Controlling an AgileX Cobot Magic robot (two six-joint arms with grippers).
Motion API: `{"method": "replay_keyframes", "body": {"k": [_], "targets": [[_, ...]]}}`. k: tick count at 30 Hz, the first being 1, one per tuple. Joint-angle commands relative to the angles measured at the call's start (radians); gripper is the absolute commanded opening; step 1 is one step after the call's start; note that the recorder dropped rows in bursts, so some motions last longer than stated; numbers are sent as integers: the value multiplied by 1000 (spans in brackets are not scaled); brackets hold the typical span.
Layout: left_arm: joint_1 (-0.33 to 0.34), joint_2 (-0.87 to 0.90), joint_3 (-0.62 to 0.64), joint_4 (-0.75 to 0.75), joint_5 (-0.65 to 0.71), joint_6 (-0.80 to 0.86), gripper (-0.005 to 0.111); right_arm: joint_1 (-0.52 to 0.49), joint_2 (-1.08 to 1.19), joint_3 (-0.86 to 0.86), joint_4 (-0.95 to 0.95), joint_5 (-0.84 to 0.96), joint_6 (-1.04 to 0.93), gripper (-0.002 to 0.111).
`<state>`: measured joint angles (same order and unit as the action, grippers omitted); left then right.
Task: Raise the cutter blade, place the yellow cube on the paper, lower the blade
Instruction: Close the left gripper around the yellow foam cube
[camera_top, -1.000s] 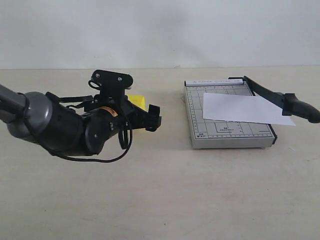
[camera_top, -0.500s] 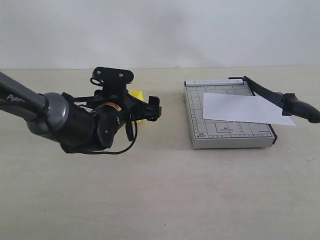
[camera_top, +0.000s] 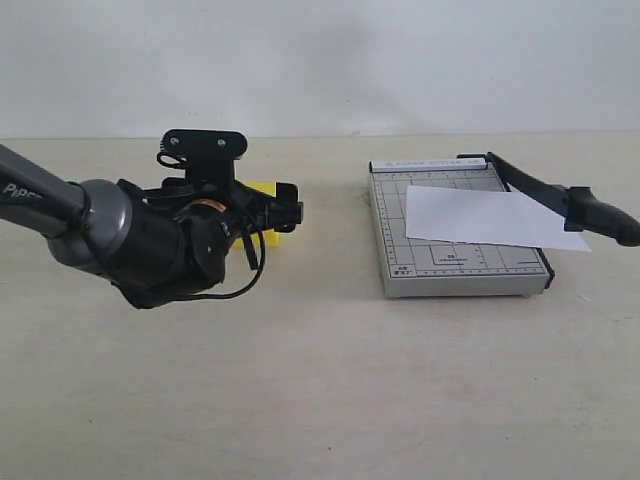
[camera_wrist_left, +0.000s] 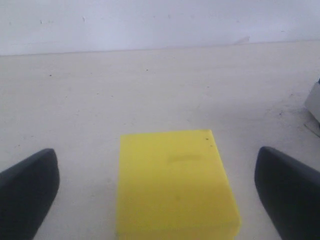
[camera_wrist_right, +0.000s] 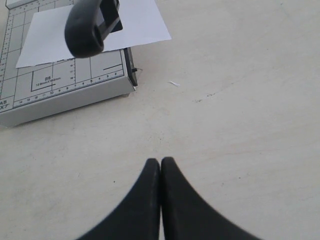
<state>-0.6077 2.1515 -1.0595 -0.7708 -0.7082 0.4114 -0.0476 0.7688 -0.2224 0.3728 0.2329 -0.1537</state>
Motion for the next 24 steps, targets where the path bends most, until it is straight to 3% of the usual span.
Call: {"method": "replay_keyframes", "body": {"k": [1,6,8,17,24], "targets": [[8,47,-34,19,-6,7,110,0,0,1,-1,3,-3,0],[8,69,-71,45,44,7,108,0,0,1,-1,3,-3,0],[8,69,-78,45,58,7,98,0,0,1,-1,3,-3,0],[8,67,-78,27,192,7,4,0,0,1,-1,3,-3,0],[8,-70,-78,27,268,166,4,0,0,1,-1,-5,-3,0]]}}
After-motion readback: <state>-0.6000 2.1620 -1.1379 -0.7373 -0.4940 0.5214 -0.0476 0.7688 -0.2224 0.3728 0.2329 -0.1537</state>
